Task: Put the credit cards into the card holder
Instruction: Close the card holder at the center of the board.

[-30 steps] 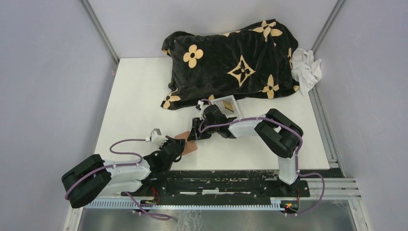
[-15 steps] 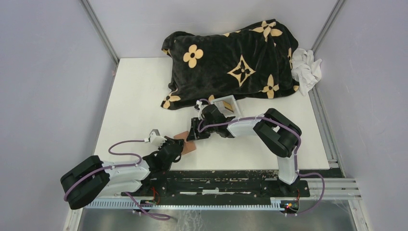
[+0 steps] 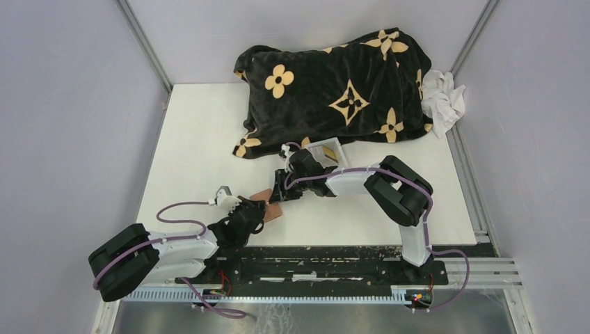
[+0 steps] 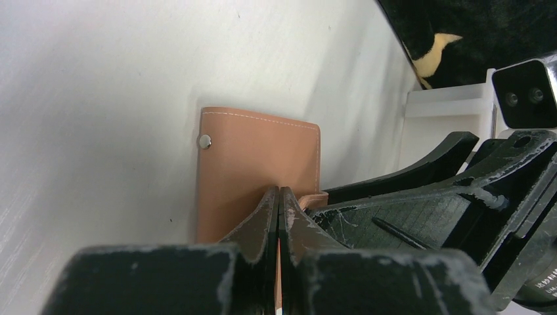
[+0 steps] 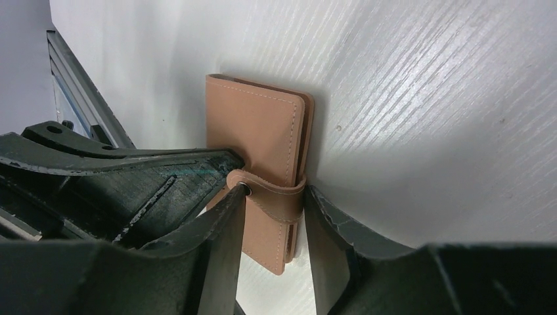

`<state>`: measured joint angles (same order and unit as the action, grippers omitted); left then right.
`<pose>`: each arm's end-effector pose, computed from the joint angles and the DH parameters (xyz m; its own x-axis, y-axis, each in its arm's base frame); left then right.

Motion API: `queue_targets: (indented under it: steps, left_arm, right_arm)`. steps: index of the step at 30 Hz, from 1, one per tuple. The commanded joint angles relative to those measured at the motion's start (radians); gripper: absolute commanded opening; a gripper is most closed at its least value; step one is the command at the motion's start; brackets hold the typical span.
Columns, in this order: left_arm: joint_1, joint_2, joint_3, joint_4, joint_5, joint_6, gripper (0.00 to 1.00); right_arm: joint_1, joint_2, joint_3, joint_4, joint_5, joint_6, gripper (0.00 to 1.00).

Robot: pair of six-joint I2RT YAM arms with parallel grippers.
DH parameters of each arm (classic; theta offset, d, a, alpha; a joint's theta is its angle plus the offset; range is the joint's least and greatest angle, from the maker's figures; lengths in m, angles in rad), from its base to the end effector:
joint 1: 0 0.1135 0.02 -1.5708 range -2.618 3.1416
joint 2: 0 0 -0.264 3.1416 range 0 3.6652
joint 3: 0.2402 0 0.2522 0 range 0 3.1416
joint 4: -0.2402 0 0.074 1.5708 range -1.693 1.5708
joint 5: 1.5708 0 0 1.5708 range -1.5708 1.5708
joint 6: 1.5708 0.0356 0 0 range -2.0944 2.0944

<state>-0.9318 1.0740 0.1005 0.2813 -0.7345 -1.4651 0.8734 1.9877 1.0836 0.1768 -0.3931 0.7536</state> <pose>0.1139 -0.1133 0.1127 -0.3266 -0.7979 -0.5066 -0.3481 0.5998 -0.7204 0.2499 0.3195 0.1284 -0.9216 -0.1158 -0.3705 -0.3582 0.6214 0.6968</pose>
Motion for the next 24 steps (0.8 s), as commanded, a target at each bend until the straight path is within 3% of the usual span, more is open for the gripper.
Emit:
queue_targets:
  steps: [1,12,24]
  left_arm:
    - [-0.007,0.055,0.023,-0.179,-0.014,0.007,0.03]
    - [-0.038,0.063,0.046,-0.220,-0.064,0.009,0.03]
    - [-0.145,0.078,0.154,-0.449,-0.217,-0.093,0.03]
  right_arm:
    - [0.022,0.051,0.023,-0.067,0.010,-0.025,0.44]
    - [0.022,0.082,0.042,-0.088,0.022,-0.022,0.42]
    - [0.023,0.108,0.062,-0.107,0.030,-0.023,0.37]
